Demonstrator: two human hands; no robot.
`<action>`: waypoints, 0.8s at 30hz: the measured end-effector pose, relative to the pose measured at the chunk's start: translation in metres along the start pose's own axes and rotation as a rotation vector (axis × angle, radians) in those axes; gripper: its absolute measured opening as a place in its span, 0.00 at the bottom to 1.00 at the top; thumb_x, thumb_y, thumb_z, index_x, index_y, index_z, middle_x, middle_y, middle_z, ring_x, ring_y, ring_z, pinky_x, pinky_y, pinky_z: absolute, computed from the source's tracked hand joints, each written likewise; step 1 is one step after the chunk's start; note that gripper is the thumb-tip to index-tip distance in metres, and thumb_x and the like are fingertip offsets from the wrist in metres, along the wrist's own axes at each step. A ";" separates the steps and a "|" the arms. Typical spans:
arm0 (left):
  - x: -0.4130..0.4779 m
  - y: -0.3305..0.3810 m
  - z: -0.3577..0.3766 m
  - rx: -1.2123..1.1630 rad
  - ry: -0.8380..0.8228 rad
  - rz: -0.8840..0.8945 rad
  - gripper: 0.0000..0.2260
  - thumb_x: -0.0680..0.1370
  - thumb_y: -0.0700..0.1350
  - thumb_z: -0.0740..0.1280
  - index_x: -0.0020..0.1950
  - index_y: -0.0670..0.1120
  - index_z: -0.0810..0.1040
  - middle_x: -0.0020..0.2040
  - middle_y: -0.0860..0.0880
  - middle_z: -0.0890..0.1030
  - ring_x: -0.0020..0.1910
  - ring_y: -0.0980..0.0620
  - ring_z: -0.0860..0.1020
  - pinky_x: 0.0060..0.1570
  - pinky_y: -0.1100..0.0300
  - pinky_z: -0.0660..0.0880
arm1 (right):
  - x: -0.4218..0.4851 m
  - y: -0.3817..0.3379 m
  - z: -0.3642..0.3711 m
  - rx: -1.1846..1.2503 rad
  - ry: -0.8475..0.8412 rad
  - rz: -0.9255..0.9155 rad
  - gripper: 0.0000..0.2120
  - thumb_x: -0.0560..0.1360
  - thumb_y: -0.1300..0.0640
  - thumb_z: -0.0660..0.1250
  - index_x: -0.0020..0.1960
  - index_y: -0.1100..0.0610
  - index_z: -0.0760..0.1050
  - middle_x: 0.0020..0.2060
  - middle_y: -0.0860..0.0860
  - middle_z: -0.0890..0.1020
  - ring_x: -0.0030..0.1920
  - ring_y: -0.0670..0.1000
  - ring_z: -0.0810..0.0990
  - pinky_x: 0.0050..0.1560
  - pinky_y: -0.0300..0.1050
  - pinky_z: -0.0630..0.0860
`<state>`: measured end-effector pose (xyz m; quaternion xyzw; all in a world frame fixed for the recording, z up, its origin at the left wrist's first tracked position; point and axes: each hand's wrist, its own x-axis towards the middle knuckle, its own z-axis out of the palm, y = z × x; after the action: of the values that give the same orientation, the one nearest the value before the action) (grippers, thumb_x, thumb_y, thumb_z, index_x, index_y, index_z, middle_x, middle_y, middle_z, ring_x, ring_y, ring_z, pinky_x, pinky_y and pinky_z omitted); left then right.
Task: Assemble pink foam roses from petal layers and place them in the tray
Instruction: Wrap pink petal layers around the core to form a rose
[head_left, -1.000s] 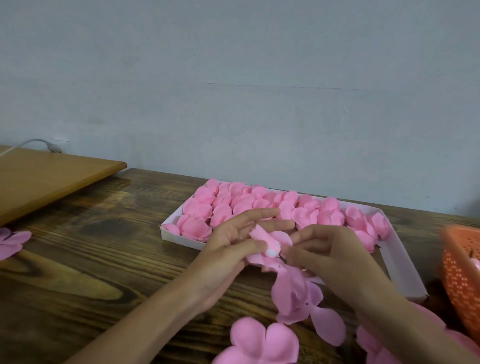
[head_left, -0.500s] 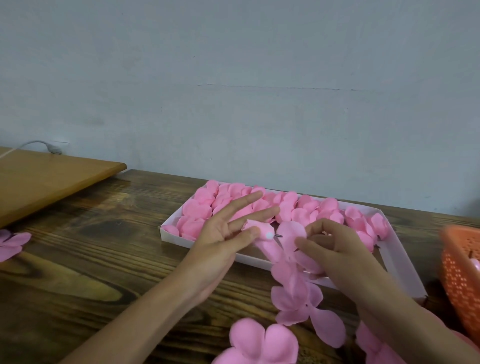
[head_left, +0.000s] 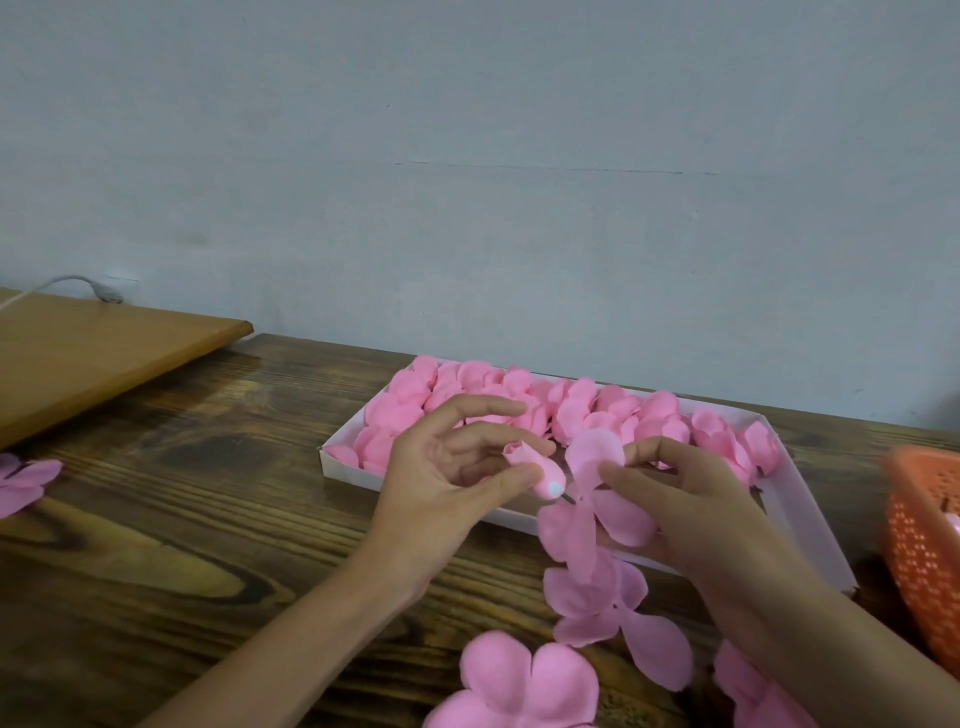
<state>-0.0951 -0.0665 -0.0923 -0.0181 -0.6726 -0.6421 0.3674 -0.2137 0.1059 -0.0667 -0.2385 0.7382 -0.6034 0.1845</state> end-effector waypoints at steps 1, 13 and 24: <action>0.000 0.000 0.000 0.003 0.006 -0.002 0.20 0.74 0.32 0.78 0.60 0.51 0.82 0.52 0.43 0.88 0.52 0.43 0.87 0.53 0.57 0.83 | 0.000 0.000 0.000 -0.004 -0.005 0.001 0.06 0.78 0.55 0.73 0.48 0.57 0.80 0.46 0.54 0.86 0.52 0.60 0.85 0.53 0.62 0.84; -0.003 0.000 0.005 0.058 0.015 -0.001 0.19 0.73 0.35 0.79 0.56 0.55 0.83 0.50 0.44 0.89 0.50 0.44 0.87 0.51 0.57 0.83 | -0.003 -0.001 0.001 0.064 -0.095 -0.003 0.05 0.77 0.56 0.73 0.49 0.58 0.81 0.42 0.54 0.88 0.48 0.57 0.87 0.48 0.55 0.85; -0.008 -0.005 0.008 0.193 0.005 0.122 0.20 0.70 0.39 0.82 0.58 0.55 0.83 0.52 0.49 0.88 0.53 0.46 0.86 0.53 0.59 0.82 | -0.007 -0.005 0.006 -0.136 -0.067 -0.220 0.04 0.77 0.54 0.73 0.48 0.52 0.80 0.41 0.48 0.88 0.44 0.50 0.88 0.43 0.50 0.85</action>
<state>-0.0958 -0.0567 -0.0997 -0.0222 -0.7281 -0.5509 0.4074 -0.2043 0.1039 -0.0628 -0.3500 0.7401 -0.5604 0.1254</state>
